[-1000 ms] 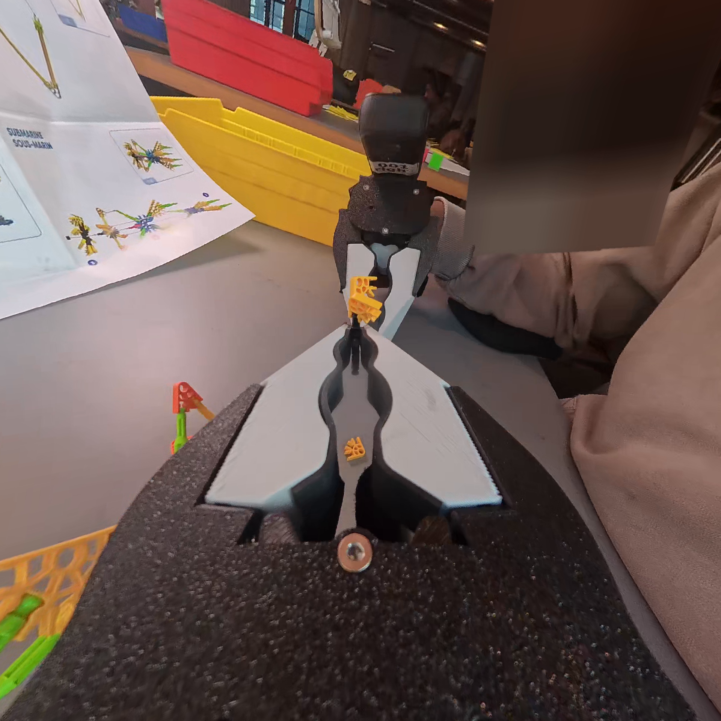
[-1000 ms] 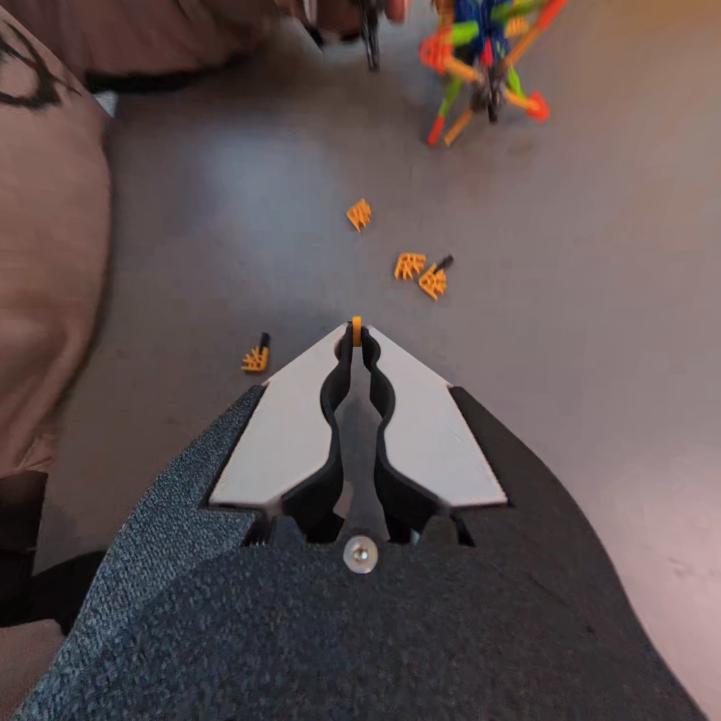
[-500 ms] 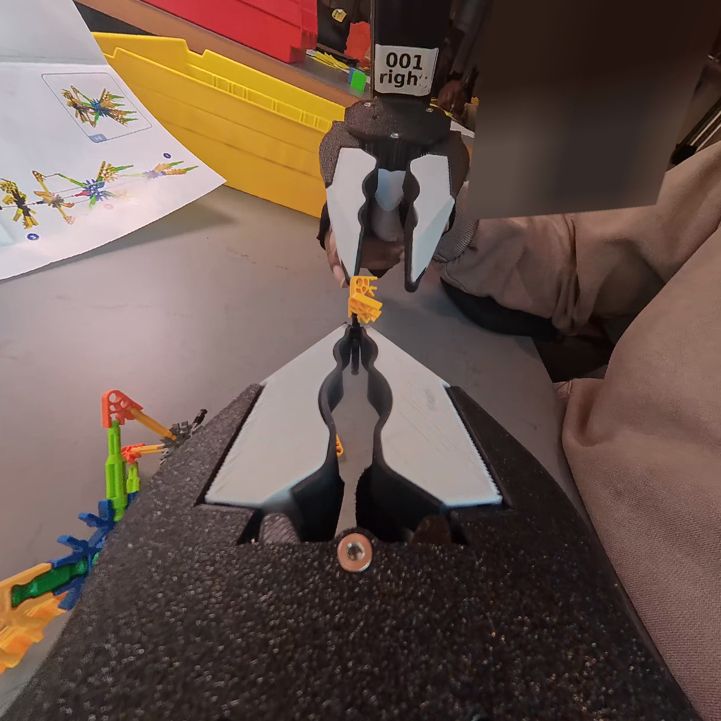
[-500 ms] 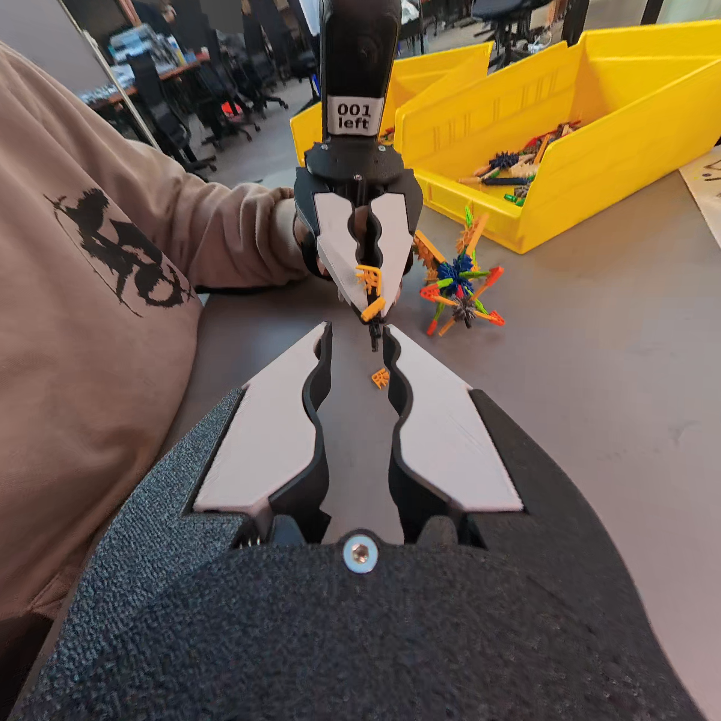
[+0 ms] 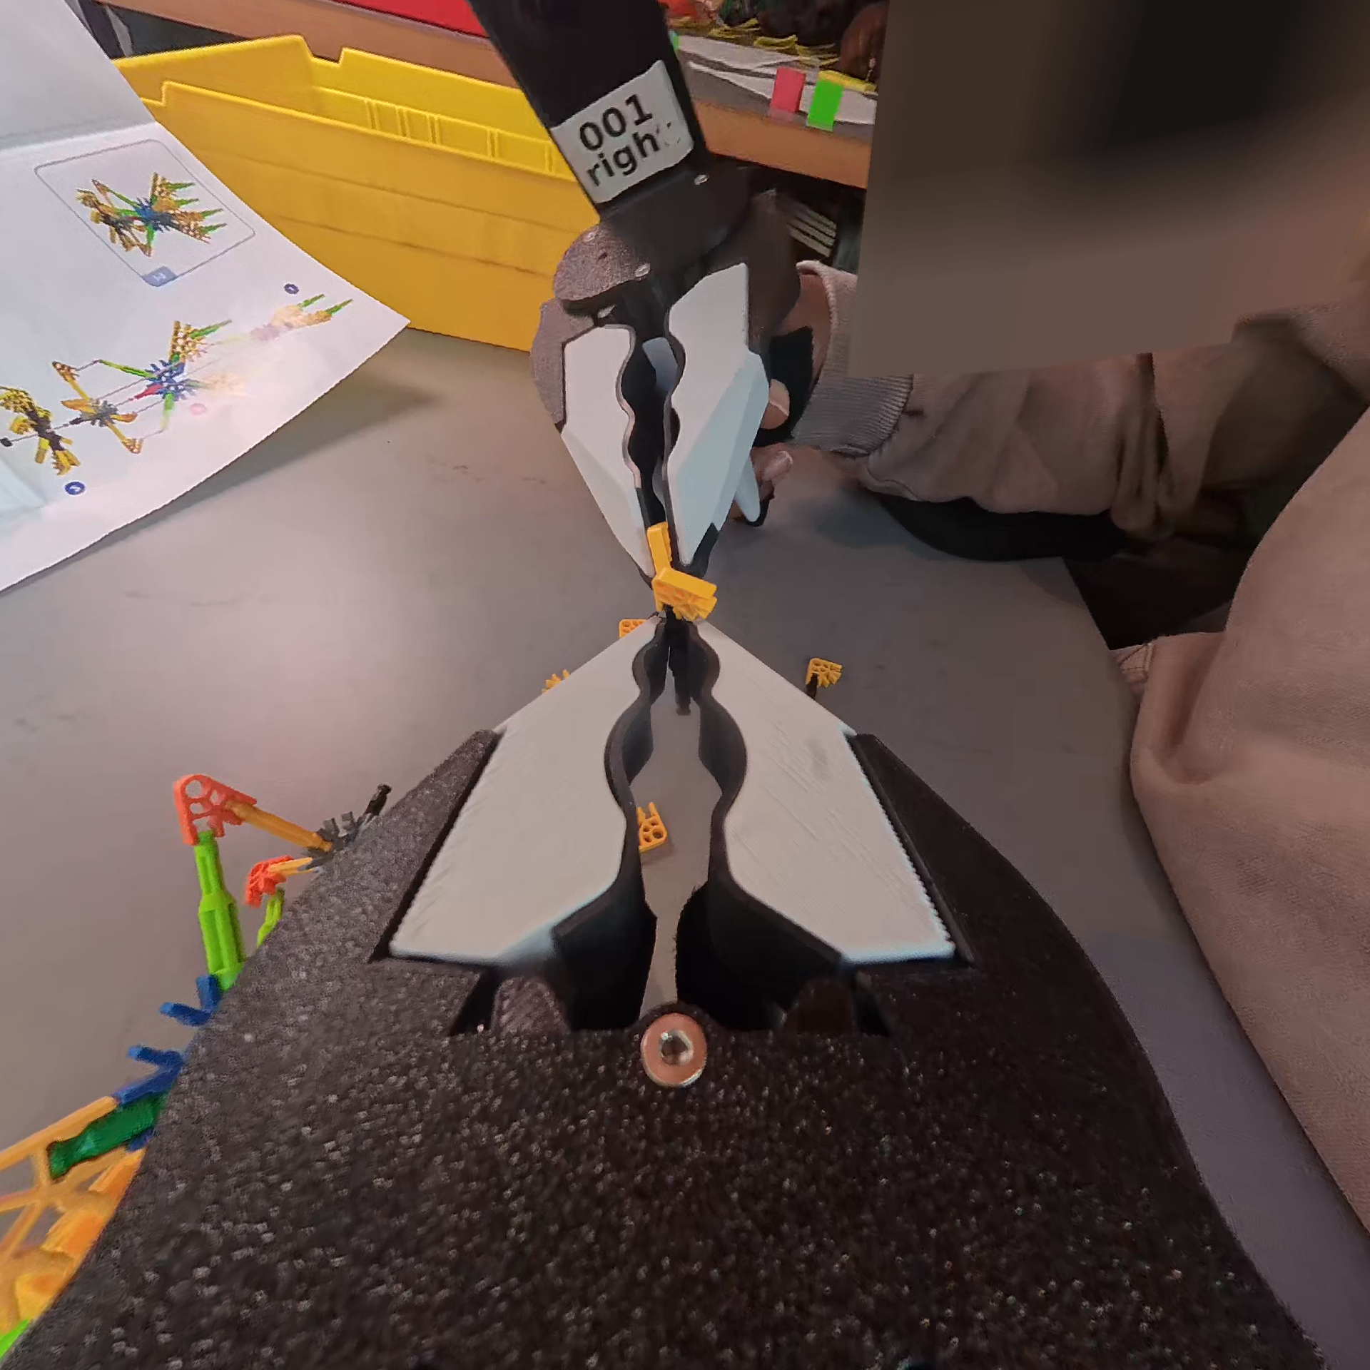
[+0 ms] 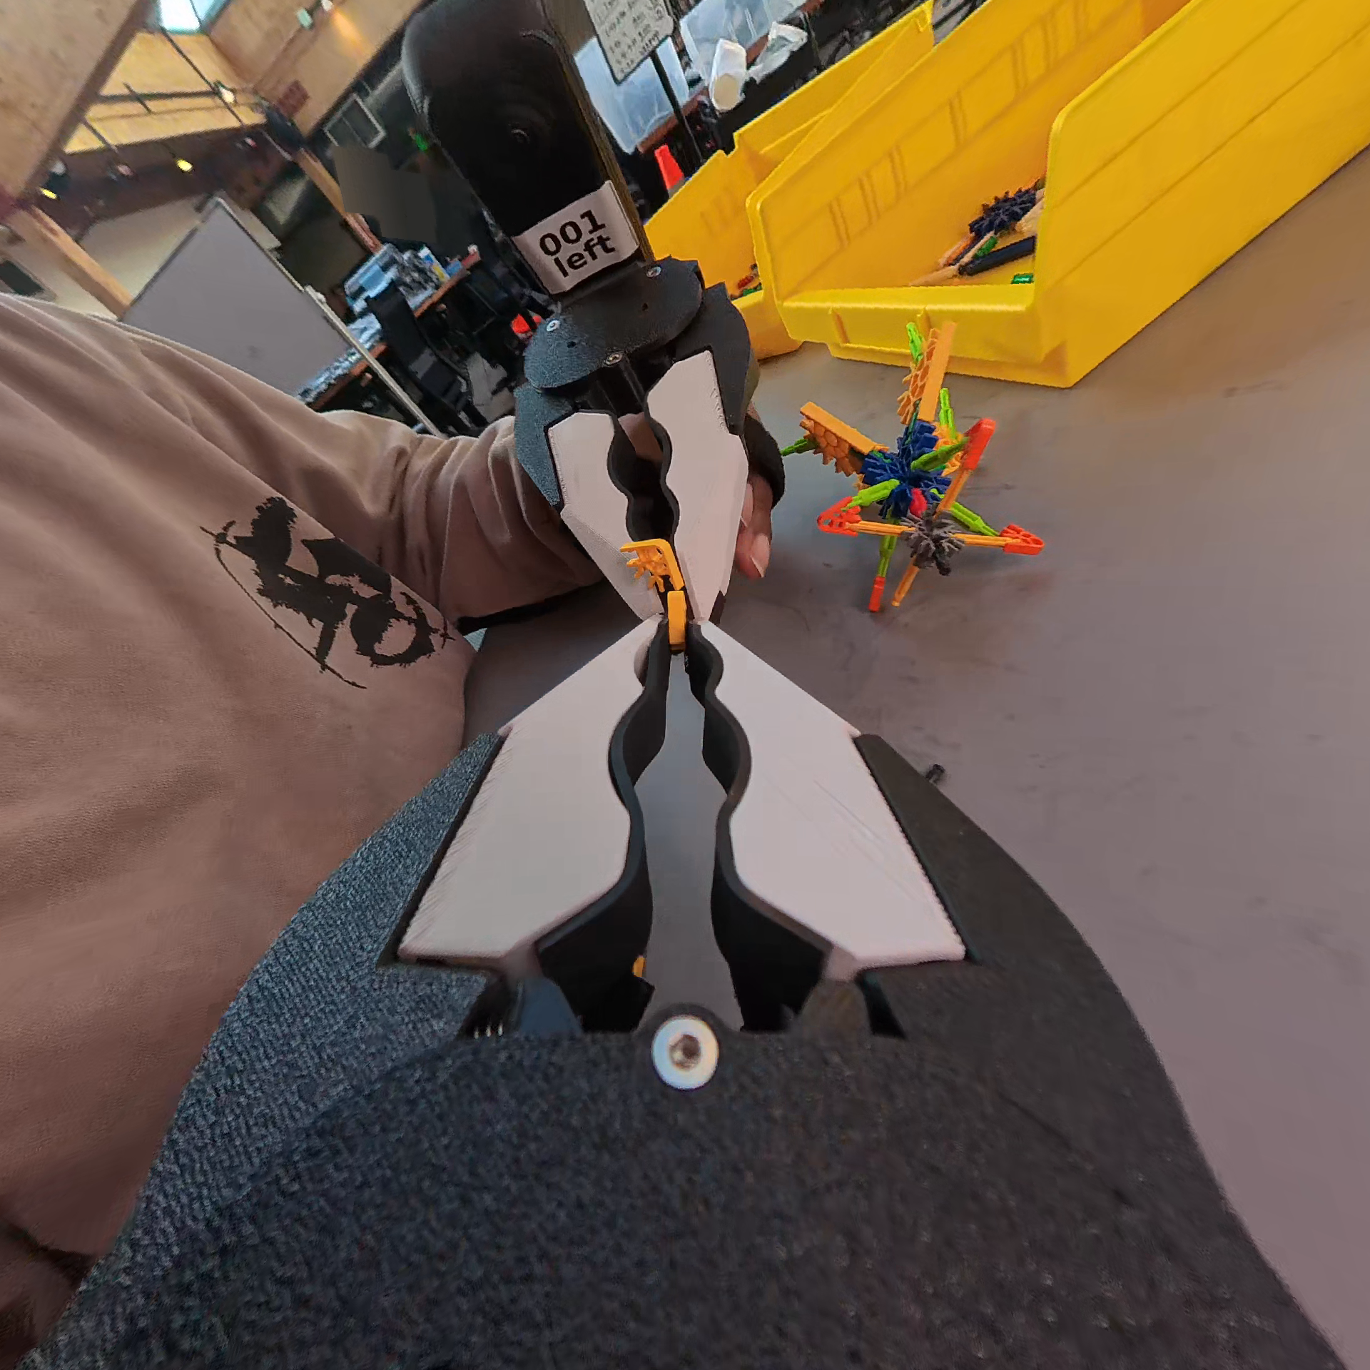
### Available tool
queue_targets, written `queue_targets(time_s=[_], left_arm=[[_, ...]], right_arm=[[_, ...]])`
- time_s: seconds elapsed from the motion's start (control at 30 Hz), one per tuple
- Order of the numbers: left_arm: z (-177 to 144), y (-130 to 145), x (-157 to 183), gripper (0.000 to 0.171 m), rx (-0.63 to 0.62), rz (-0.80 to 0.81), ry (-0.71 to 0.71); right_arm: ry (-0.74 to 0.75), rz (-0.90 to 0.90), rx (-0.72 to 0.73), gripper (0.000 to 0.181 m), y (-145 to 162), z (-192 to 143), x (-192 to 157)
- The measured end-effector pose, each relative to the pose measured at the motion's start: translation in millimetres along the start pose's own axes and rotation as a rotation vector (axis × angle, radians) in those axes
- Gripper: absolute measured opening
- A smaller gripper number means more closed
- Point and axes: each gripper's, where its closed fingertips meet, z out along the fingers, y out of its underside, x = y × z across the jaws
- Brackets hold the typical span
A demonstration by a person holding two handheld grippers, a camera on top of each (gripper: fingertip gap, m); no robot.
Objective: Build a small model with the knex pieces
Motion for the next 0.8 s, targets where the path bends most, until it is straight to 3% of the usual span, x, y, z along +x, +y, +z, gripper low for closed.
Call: queue_targets(time_s=[0.27, 0.5, 0.63, 0.8], left_arm=[[-9.8, -23.7, 49.7, 0.004, 0.148, 0.077, 0.265], [1.8, -19.6, 60.0, 0.002, 0.075, 0.410, 0.113], [20.2, -2.3, 57.2, 0.003, -0.055, 0.638, -0.026], [24.9, 1.5, 57.3, 0.004, -0.081, 0.671, -0.051]], right_arm=[[-0.414, 0.038, 0.090, 0.001, -5.9, -1.4, -56.3], [-0.545, 0.046, 0.017, 0.001, 7.6, -8.8, -73.4], [-0.539, 0.059, -0.145, 0.001, 33.4, -17.7, -67.0], [-0.490, 0.012, -0.217, 0.001, 42.4, -21.3, -65.9]])
